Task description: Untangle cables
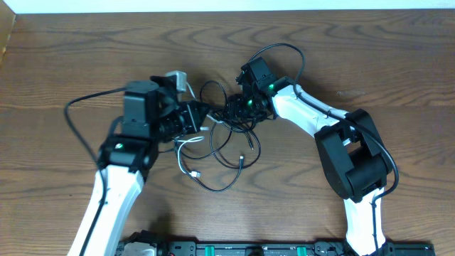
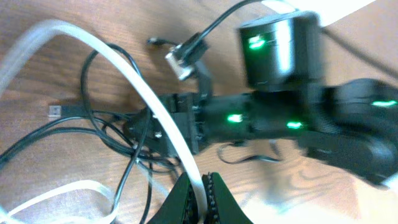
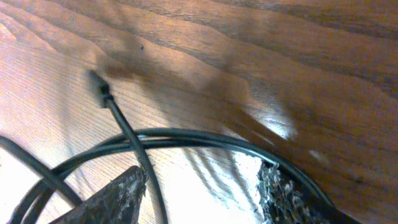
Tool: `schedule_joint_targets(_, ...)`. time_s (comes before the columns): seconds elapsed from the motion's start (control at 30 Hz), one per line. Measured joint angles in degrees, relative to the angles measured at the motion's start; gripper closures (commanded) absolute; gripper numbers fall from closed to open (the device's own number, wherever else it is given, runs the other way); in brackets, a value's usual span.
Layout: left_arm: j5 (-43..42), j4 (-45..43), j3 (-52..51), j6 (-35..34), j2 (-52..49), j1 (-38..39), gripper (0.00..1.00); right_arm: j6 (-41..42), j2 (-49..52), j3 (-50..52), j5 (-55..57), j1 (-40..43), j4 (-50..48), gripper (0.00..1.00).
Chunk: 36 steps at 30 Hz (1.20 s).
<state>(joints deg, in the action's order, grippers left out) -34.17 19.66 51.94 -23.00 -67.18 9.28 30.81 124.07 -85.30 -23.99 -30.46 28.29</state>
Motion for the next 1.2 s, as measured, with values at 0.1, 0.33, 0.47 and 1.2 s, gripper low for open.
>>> schedule_joint_targets(0.1, -0.5, 2.9, 3.5, -0.7, 2.9, -1.0, 0.93, 0.0, 0.0, 0.0, 0.0, 0.0, 0.0, 0.40)
schedule_joint_targets(0.33, -0.5, 7.0, 11.4, -1.0, 4.9, -2.0, 0.93, 0.0, 0.0, 0.0, 0.0, 0.0, 0.0, 0.41)
schedule_joint_targets(0.47, -0.5, 8.0, 13.0, -0.8, 4.9, -2.1, 0.92, 0.0, 0.0, 0.0, 0.0, 0.0, 0.0, 0.41)
schedule_joint_targets(1.2, 6.5, 21.7, 32.5, 5.1, 5.0, -16.8, 0.92, -15.6, 1.5, 0.4, -11.9, 0.2, -4.4, 0.33)
